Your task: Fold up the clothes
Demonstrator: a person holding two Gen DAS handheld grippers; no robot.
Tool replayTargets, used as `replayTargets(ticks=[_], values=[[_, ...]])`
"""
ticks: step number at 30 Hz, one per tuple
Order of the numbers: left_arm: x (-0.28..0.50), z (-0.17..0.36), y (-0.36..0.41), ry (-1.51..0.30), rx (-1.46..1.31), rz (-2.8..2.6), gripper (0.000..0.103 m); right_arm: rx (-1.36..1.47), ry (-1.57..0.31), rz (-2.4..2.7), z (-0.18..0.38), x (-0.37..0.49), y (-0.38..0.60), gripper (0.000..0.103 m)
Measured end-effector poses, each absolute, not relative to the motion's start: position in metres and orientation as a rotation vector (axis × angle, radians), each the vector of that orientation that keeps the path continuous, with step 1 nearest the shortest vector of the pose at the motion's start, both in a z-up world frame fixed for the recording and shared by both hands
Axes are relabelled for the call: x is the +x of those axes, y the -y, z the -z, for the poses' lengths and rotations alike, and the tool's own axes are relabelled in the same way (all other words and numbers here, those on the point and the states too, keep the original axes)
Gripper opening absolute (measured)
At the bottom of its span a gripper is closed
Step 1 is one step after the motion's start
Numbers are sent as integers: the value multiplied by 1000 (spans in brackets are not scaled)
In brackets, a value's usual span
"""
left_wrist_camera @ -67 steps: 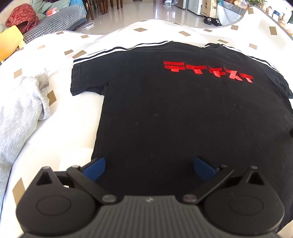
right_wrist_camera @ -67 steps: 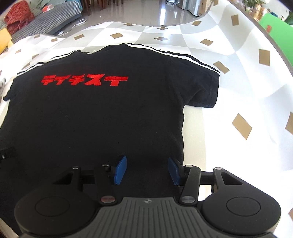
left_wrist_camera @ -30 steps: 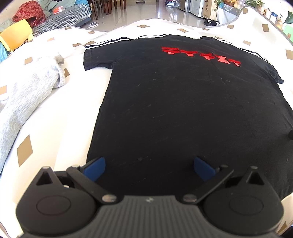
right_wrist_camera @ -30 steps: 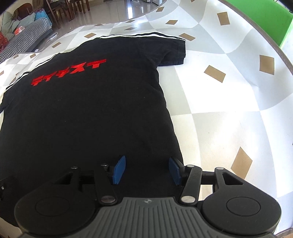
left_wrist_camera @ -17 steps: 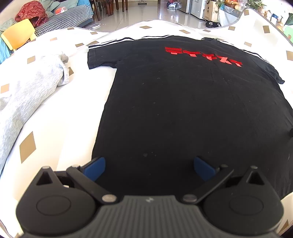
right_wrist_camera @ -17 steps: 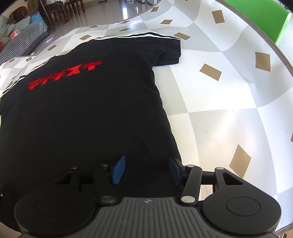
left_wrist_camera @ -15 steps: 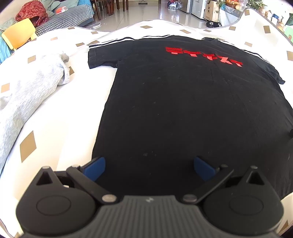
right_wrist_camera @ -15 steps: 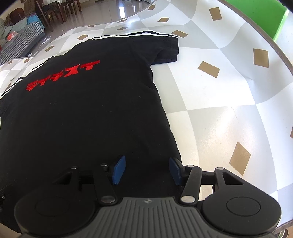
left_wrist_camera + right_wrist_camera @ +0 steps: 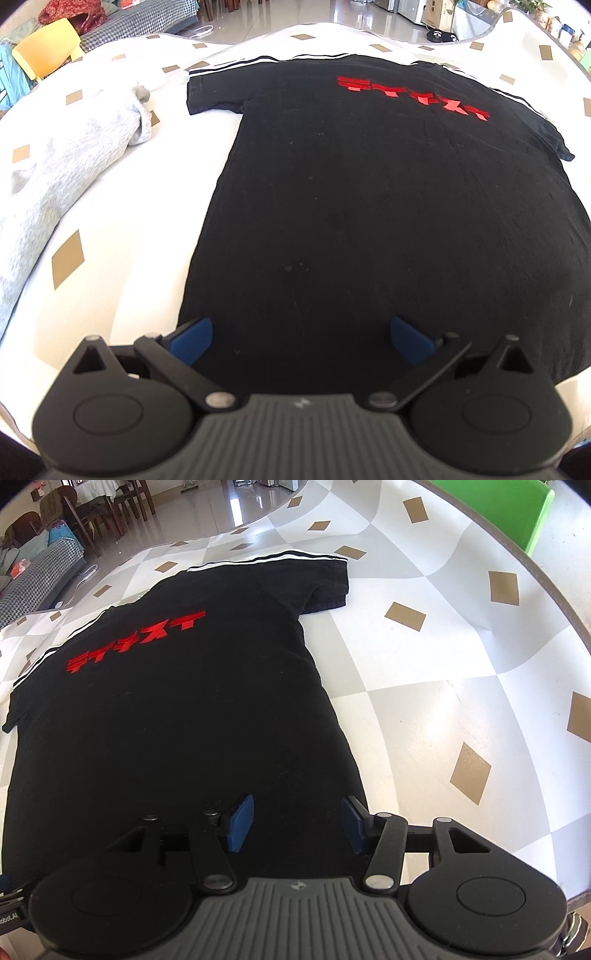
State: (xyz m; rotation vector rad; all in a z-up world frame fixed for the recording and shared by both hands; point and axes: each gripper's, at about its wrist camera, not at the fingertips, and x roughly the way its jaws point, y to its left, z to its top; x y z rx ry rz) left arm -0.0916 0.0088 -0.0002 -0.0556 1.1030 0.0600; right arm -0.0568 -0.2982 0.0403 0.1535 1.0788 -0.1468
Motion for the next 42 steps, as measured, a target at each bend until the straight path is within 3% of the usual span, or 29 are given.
replayTargets(ticks=[42], values=[[-136,-86,61,-1001,-7,31,103,138,-963,46,-85,-123,292,50]])
